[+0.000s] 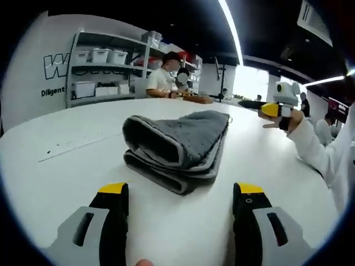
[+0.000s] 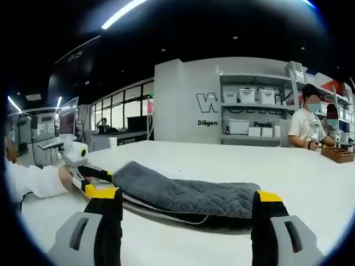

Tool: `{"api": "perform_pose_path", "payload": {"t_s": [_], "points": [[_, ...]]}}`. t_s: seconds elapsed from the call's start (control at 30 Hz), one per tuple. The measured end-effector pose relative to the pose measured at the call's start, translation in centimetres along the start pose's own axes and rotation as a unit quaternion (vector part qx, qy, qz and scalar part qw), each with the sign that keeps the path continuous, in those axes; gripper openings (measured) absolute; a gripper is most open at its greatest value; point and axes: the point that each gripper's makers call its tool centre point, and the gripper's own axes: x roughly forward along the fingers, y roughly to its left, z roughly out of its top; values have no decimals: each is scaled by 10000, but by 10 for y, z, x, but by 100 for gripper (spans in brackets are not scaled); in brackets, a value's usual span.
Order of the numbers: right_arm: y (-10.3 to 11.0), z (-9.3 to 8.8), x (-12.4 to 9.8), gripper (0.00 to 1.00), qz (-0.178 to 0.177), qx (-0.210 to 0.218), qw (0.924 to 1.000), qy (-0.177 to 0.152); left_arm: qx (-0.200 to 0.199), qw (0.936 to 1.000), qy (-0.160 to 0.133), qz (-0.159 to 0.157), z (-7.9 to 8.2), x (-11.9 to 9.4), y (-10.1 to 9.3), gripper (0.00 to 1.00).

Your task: Open the folded towel by lifting each exposed corner and separating the folded layers until the towel lies flat within the target outline without major curled edges

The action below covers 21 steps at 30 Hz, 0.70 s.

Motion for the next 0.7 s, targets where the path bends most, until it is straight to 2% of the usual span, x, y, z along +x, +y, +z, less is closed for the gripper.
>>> {"api": "perform_pose_path", "payload": {"t_s": [0.23,0.3,0.53,0.7], "points": [[0,3,-1,95,16,26,10000,-45,-149,9994,-274,-139,14,14,1,49],[-1,2,-1,94,21,26,10000,-26,-200,9993,-273,-169,15,17,1,40],[-1,3,-3,92,74,186,9998,-47,-210,9996,-104,-136,13,24,1,28],[1,2,-2,91,103,179,9998,-26,-269,9991,-173,-270,14,24,-6,10]]}}
